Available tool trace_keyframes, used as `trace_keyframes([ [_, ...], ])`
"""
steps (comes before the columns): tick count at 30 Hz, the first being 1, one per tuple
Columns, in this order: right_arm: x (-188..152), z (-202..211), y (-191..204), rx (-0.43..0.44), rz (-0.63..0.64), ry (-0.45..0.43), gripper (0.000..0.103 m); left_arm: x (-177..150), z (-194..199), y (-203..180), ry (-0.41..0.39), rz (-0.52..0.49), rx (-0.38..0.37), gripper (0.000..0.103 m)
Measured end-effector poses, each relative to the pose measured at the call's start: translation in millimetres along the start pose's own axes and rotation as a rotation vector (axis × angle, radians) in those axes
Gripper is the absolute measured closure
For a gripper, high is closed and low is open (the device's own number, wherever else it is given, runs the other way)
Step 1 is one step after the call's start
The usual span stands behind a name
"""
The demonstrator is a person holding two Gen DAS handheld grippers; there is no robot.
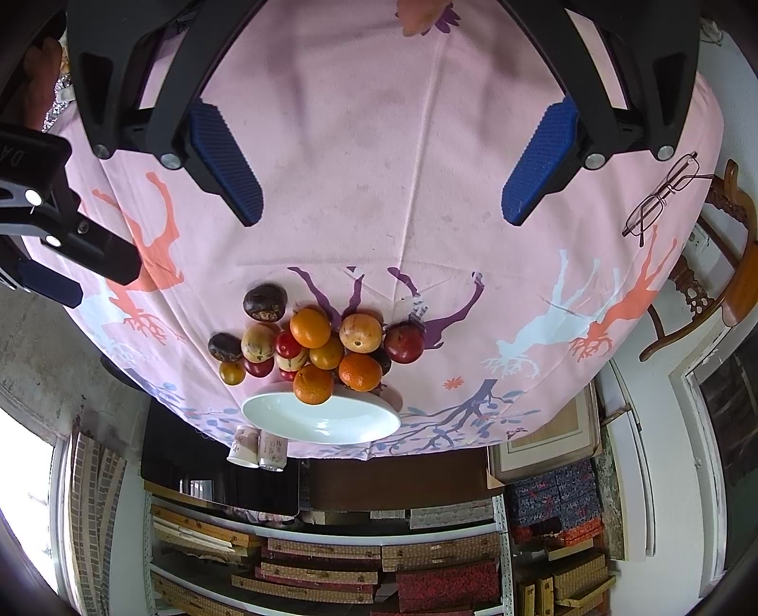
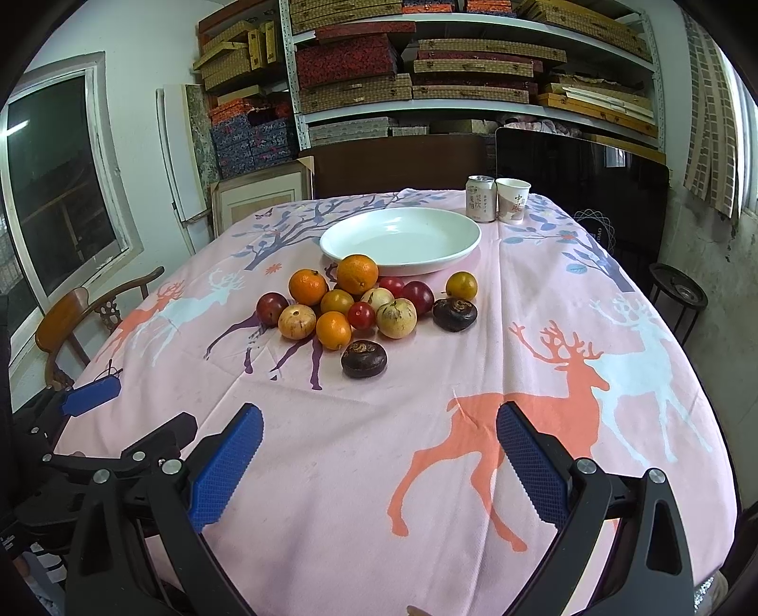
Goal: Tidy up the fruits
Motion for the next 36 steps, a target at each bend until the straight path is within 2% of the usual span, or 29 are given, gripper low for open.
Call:
trace_keyframes([
  [25, 0.2, -1.5, -0.5, 0.002, -0.004, 0.004, 0.003, -6.9, -0.7, -2.2, 0.010, -0.004, 0.000, 0.004],
  [29, -9.0, -7.3, 8.2, 0.005, -0.004, 0.007, 0.004, -10.8, -2.1, -4.8, 0.019, -0.006, -0.001, 0.004],
  [36, -20.2, -22.0, 1.1, 0.031, -0.024, 0.058, 0.003, -9.8, -19.4, -5.0, 0.060, -0.023, 0.006, 0.004],
])
Point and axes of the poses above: each gripper's, at about its wrist camera, not at the fingertips, and z roughly against the way its jaws point, y to its left, x to its top, the point moved 6 cm from there along -z, roughly the way its jaws point, and after that the axes turned 15 degrees about x, right-handed, at the moved point
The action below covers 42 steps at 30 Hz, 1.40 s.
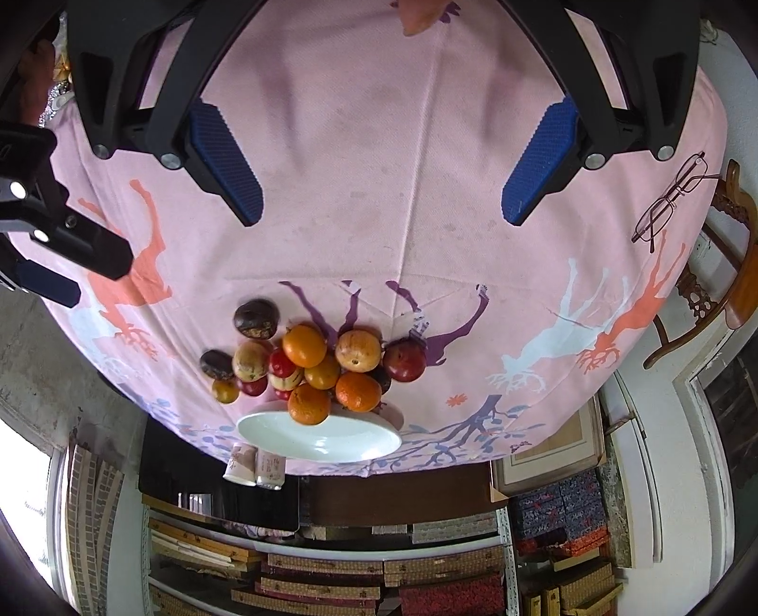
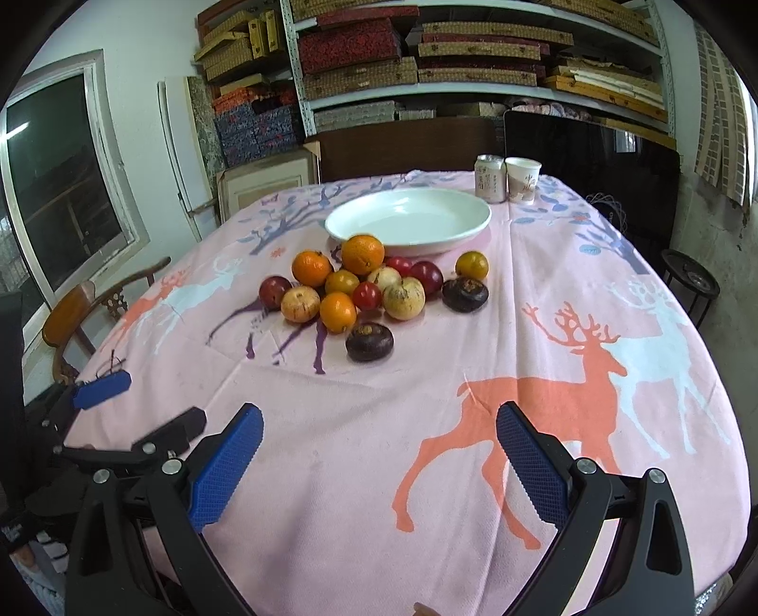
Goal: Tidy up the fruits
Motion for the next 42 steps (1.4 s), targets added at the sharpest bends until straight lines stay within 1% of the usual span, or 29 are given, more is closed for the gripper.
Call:
trace_keyframes([
  [2, -3.2, -9.9, -9.0, -0.024, 0.017, 0.046, 0.003, 0.0, -14.6, 2.1, 0.036, -0.002, 0.013, 0.004],
  [5, -6.4, -23.8, -26.8, -0.074, 0.027, 0.119, 0.003, 0.9, -40.8, 6.3, 0.109, -0.002, 0.027, 0.004],
  [9, -4.4, -39.4, -51.7, -0.064, -0.021, 0.174, 0.003, 1.8, -73.4, 8.3, 0.197, -0.020, 0.060, 0.004],
  [11, -1.8, -47.7, -66.2, -0.076, -0.057, 0.200, 0.003, 2.8, -86.4, 7.3, 0.237, -0.020, 0.046, 0.004],
  [13, 0.7, -56.9, -80.3, -0.072, -0.094, 0.232, 0.003, 7.1, -95.3, 8.2, 0.263, 0.002, 0.010, 0.004],
  [15, 3.4, -65.2, -91.5, -0.069, -0.130, 0.258, 0.003, 11.0, -102.6, 7.8, 0.282, 0.000, -0.002, 0.004],
  [18, 11.7, -73.8, -100.3, -0.075, -0.135, 0.266, 0.003, 19.6, -112.2, 5.8, 0.278, -0.018, -0.014, 0.004],
  [21, 17.4, -81.2, -105.3, -0.091, -0.117, 0.282, 0.003, 27.8, -120.7, 2.4, 0.247, -0.049, -0.045, 0.004],
  [23, 19.0, -89.0, -109.9, -0.128, -0.068, 0.307, 0.003, 29.9, -123.8, 0.8, 0.206, -0.069, -0.078, 0.004],
  [24, 20.0, -91.4, -109.8, -0.130, -0.033, 0.310, 0.003, 30.4, -124.3, 1.3, 0.203, -0.068, -0.085, 0.004],
  [28, 20.4, -89.4, -113.4, -0.062, 0.024, 0.307, 0.003, 30.8, -124.1, 1.1, 0.200, -0.071, -0.091, 0.004],
  [31, 19.4, -86.8, -112.8, -0.037, 0.060, 0.319, 0.003, 30.3, -123.2, 0.4, 0.197, -0.077, -0.084, 0.004],
  [34, 18.4, -84.6, -112.8, -0.043, 0.066, 0.321, 0.003, 29.8, -121.5, -0.5, 0.202, -0.064, -0.071, 0.004],
  [36, 18.9, -85.0, -113.5, -0.042, 0.063, 0.320, 0.003, 32.3, -122.4, -1.2, 0.217, -0.084, -0.091, 0.004],
  [37, 18.6, -85.0, -112.6, -0.038, 0.062, 0.319, 0.003, 36.5, -124.8, -3.0, 0.219, -0.113, -0.117, 0.004],
  [38, 19.0, -85.4, -112.6, -0.028, 0.061, 0.317, 0.003, 40.4, -127.2, -3.0, 0.209, -0.126, -0.124, 0.004],
  [40, 23.6, -85.2, -115.6, -0.002, 0.046, 0.299, 0.003, 54.3, -135.7, 2.4, 0.175, -0.098, -0.103, 0.004],
  [41, 28.1, -85.4, -118.3, 0.007, 0.029, 0.279, 0.003, 60.9, -139.9, 3.3, 0.168, -0.083, -0.110, 0.004],
  [42, 36.0, -86.0, -123.4, 0.019, 0.002, 0.251, 0.003, 68.6, -145.2, 2.2, 0.166, -0.075, -0.138, 0.004],
])
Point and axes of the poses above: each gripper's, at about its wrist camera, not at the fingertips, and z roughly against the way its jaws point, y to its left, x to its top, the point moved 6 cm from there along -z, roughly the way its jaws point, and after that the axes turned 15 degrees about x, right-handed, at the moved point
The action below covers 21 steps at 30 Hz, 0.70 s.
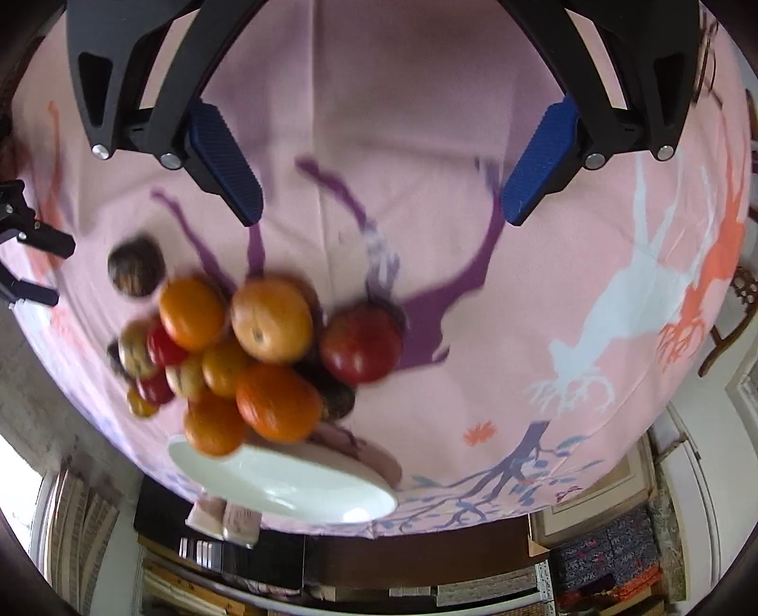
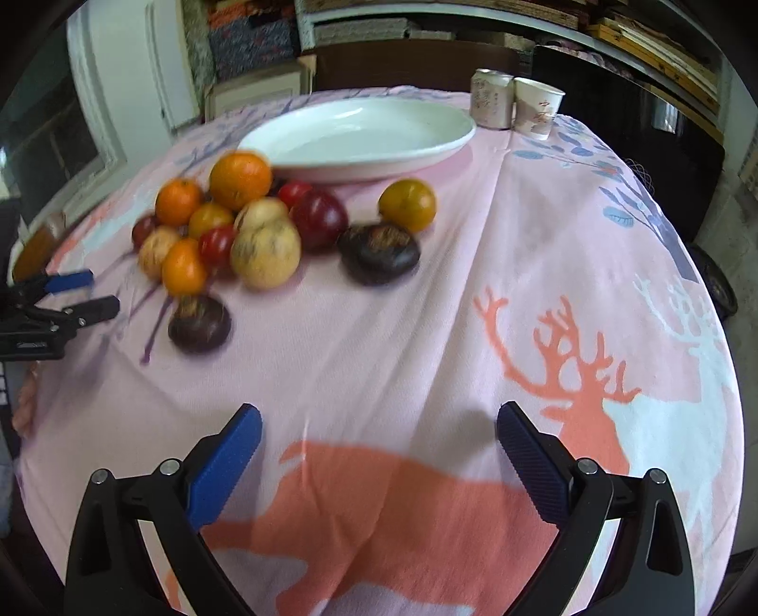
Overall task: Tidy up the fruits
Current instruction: 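Grasp the red plum with the left tool while the right tool grasps a dark mangosteen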
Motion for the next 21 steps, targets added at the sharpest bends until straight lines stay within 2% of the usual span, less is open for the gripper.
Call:
trace_keyframes([
  [3, 19.4, -1.5, -13.5, 0.020, -0.055, -0.059, 0.003, 24.8, -15.0, 2.0, 0.003, 0.000, -0.020, 0.004],
  [5, 30.2, -8.2, -21.5, 0.040, -0.094, -0.070, 0.003, 36.7, -17.0, 1.6, -0.013, 0.014, -0.080, 0.004],
  [11, 41.8, -17.9, -30.1, 0.094, -0.134, -0.113, 0.003, 49.1, -21.9, 3.2, -0.064, 0.025, -0.128, 0.004],
  [13, 43.5, -18.1, -33.2, 0.100, -0.146, -0.121, 0.011, 50.5, -21.5, 1.0, -0.075, 0.015, -0.155, 0.006],
  [15, 44.5, -18.2, -33.7, 0.113, -0.147, -0.127, 0.011, 50.0, -17.0, -4.2, -0.095, -0.012, -0.194, 0.015],
  [17, 43.8, -17.4, -32.6, 0.127, -0.147, -0.131, 0.012, 48.1, -11.8, -10.5, -0.106, -0.037, -0.248, 0.031],
  [21, 43.8, -16.2, -32.7, 0.151, -0.157, -0.140, 0.012, 50.0, -12.2, -13.6, -0.104, -0.054, -0.300, 0.031],
])
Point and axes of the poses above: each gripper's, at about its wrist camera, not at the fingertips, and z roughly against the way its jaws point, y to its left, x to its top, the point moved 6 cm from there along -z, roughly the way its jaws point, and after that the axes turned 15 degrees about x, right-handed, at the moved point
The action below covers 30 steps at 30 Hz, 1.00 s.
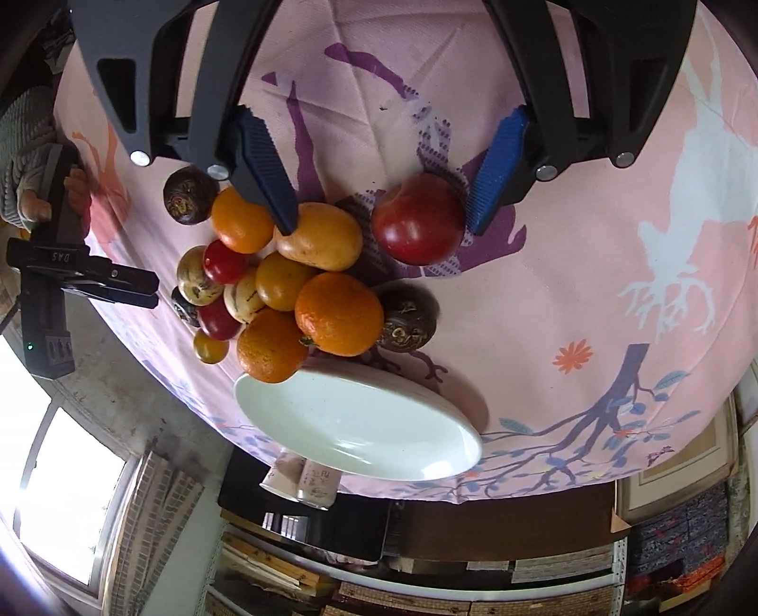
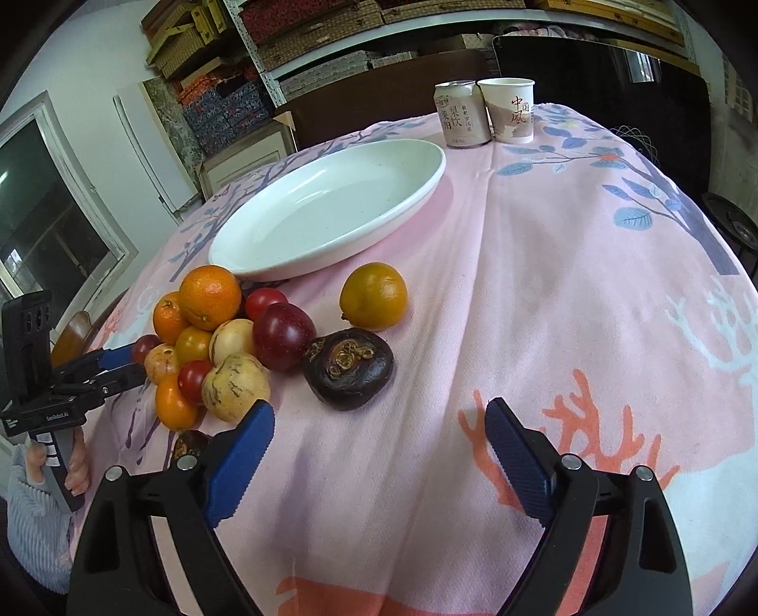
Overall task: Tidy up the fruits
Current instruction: 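Grasp the red plum with the left tool while the right tool grasps a dark mangosteen, then carry the plum and mangosteen onto the white plate and open both tools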
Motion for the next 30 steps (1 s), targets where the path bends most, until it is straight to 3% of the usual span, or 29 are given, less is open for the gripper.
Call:
trace_keyframes([
  [2, -1.4, 1.3, 0.5, 0.008, -0.006, -0.004, 0.012, 1.6, -1.4, 4.2, 0.011, 0.023, -0.030, 0.036],
  [5, -1.2, 1.6, -0.1, 0.013, -0.009, -0.008, 0.012, 1.8, 1.1, 15.8, 0.021, 0.057, -0.037, 0.059],
  [6, -1.4, 1.9, -0.3, 0.012, -0.009, -0.009, 0.012, -0.4, -0.8, 21.4, 0.031, 0.070, -0.022, 0.061],
  [9, -1.8, 1.8, -0.4, -0.002, 0.000, -0.009, 0.016, -2.2, -4.6, 29.9, 0.057, 0.134, -0.073, 0.061],
  [14, 0.3, -5.3, 4.6, -0.042, 0.043, 0.014, 0.027, -4.8, -15.9, 9.0, 0.060, 0.029, 0.021, 0.062],
  [16, 3.0, -10.6, 7.7, -0.055, 0.066, 0.026, 0.038, -5.6, -14.4, 2.0, 0.036, -0.026, 0.075, 0.062],
  [21, 11.4, -27.5, 15.2, -0.074, 0.118, 0.051, 0.052, -7.5, -12.4, 7.1, 0.043, -0.008, 0.063, 0.061],
  [30, 15.0, -35.9, 18.3, -0.091, 0.167, 0.072, 0.053, -10.8, -10.6, 5.3, 0.037, -0.012, 0.086, 0.061],
])
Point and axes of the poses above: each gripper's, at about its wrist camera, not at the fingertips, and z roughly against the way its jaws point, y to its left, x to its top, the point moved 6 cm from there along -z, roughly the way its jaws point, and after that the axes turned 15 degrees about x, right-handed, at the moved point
